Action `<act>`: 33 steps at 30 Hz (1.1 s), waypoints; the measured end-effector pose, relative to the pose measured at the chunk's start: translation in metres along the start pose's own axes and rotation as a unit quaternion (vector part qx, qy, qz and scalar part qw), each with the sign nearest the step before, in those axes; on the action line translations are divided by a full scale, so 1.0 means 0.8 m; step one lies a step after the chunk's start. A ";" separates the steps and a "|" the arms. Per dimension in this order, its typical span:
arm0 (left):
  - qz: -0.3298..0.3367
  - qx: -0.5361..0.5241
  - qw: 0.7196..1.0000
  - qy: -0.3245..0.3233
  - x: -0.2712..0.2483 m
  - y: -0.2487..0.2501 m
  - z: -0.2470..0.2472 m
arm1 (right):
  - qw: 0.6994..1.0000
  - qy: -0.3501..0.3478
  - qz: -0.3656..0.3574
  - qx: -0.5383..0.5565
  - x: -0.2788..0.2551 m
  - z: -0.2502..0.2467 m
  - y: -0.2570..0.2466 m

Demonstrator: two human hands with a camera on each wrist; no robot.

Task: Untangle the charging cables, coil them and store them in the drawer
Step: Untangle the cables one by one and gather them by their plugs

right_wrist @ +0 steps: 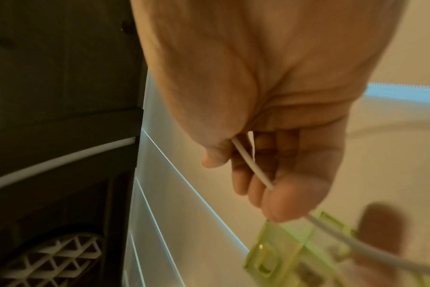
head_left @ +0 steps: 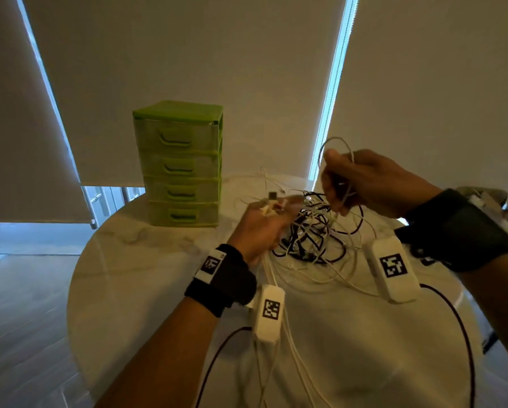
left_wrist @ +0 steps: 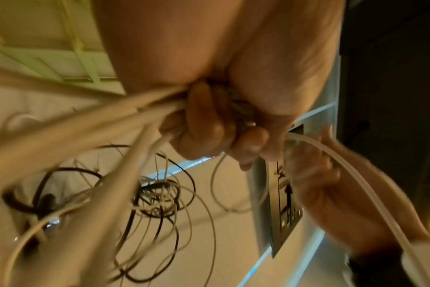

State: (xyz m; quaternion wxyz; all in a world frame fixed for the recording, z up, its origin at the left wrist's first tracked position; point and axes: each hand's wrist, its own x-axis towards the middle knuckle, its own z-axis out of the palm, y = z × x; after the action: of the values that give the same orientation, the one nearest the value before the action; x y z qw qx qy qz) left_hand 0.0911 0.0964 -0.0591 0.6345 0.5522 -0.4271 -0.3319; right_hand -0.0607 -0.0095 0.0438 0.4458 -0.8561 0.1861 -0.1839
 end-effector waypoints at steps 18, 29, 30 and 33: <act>0.060 0.041 0.986 -0.150 -0.011 0.020 0.025 | 0.932 0.026 0.235 -0.276 -0.132 -0.097 0.081; 0.134 0.161 0.934 -0.289 -0.058 0.080 0.160 | 0.891 0.015 0.196 -0.410 -0.242 -0.086 0.022; 0.133 0.154 0.932 -0.301 -0.063 0.078 0.173 | 0.901 0.007 0.193 -0.388 -0.249 -0.077 0.012; 0.120 0.120 0.913 -0.370 -0.079 0.069 0.207 | 0.948 -0.021 0.188 -0.256 -0.265 -0.058 0.008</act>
State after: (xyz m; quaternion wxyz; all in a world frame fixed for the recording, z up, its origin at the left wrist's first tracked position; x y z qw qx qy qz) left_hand -0.0883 0.0929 -0.0113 0.3946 0.4068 -0.7308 -0.3803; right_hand -0.2673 0.0573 0.0319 0.2424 -0.8947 0.3744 -0.0248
